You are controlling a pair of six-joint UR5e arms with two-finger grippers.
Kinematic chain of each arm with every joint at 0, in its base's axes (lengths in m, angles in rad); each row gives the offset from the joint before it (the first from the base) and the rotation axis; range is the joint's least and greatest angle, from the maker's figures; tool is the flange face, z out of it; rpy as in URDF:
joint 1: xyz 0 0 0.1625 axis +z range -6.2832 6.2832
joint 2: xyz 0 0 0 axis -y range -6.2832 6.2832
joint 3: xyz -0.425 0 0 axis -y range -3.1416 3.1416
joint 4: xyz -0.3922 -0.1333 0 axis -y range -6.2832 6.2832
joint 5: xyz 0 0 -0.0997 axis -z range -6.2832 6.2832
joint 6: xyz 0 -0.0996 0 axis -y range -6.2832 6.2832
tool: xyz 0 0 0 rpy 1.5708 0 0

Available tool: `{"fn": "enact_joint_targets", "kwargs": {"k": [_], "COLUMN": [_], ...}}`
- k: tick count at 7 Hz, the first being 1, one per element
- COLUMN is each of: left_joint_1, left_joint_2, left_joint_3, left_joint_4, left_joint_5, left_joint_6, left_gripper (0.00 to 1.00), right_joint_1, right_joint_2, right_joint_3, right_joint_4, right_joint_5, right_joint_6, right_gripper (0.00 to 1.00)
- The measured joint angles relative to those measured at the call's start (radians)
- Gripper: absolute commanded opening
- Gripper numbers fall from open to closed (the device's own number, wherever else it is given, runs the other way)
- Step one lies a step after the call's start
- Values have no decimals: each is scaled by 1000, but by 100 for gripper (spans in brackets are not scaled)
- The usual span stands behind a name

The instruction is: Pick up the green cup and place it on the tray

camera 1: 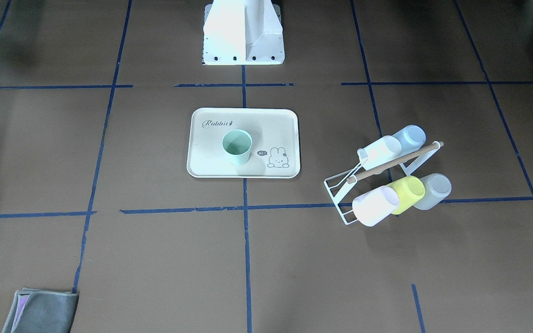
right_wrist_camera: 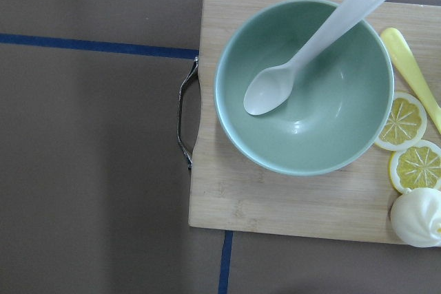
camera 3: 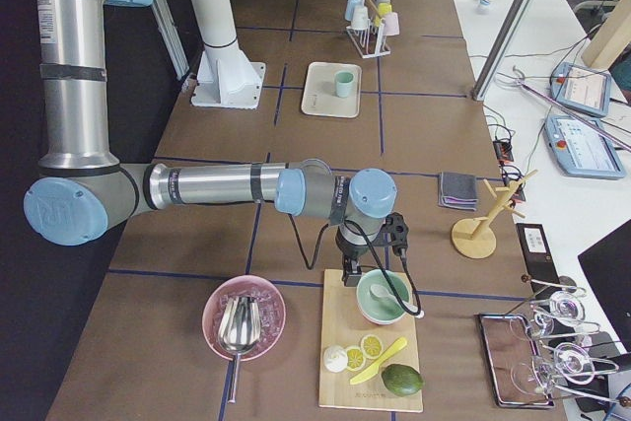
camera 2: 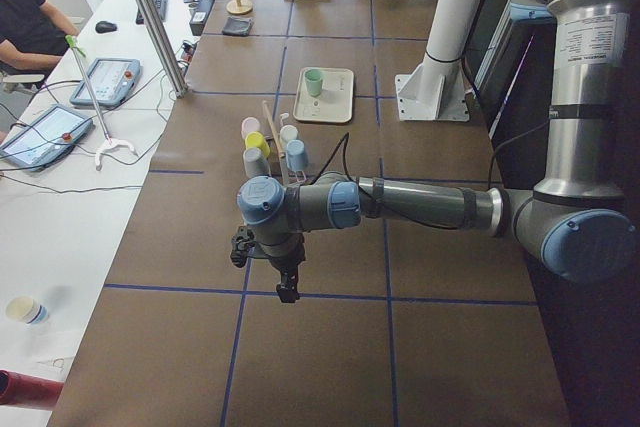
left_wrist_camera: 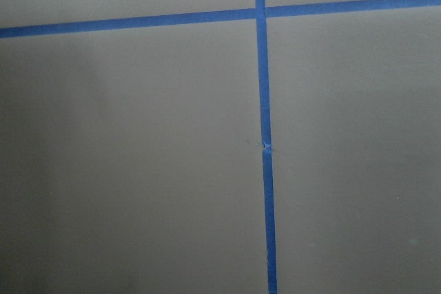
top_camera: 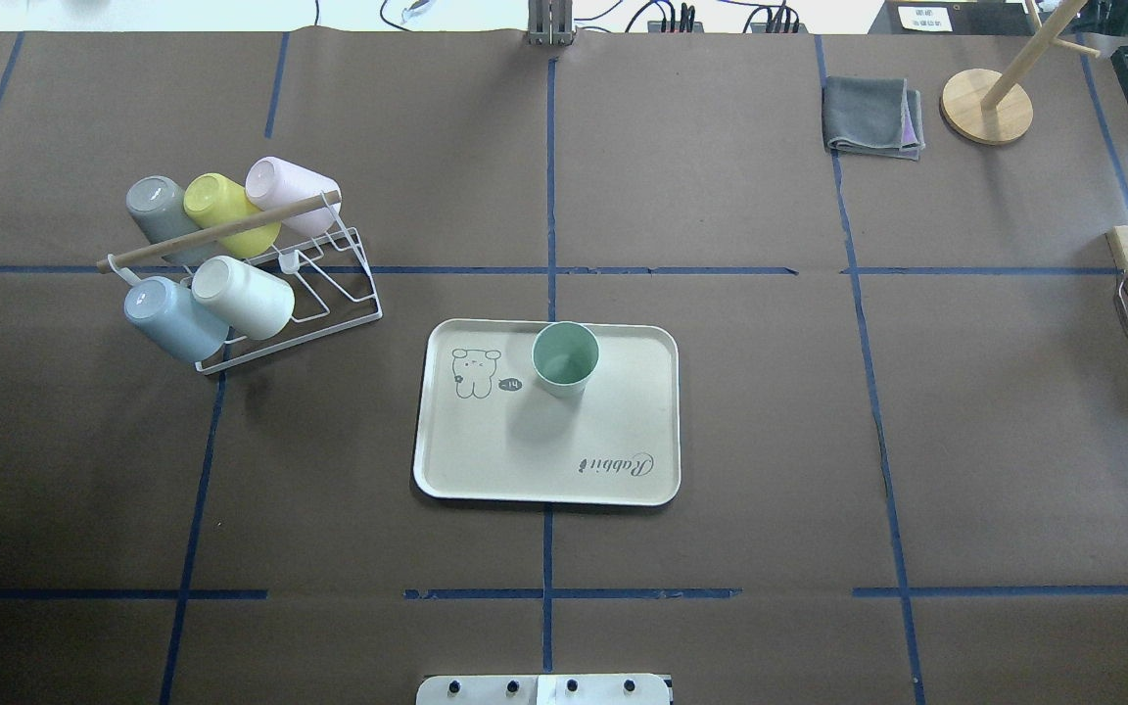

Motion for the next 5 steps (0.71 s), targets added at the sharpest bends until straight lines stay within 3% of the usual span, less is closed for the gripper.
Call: {"fn": "enact_joint_targets", "kwargs": {"k": [5], "left_joint_1": [0], "left_joint_2": [-5], "left_joint_3": [6], "left_joint_4": [-1], "left_joint_5": [1], "left_joint_6": [3], "left_gripper": [100], "right_joint_1": [0], "right_joint_2": [6], "right_joint_3": [6], "right_joint_4": [1], "right_joint_5": [0], "right_joint_6": [1], "right_gripper": [100]}}
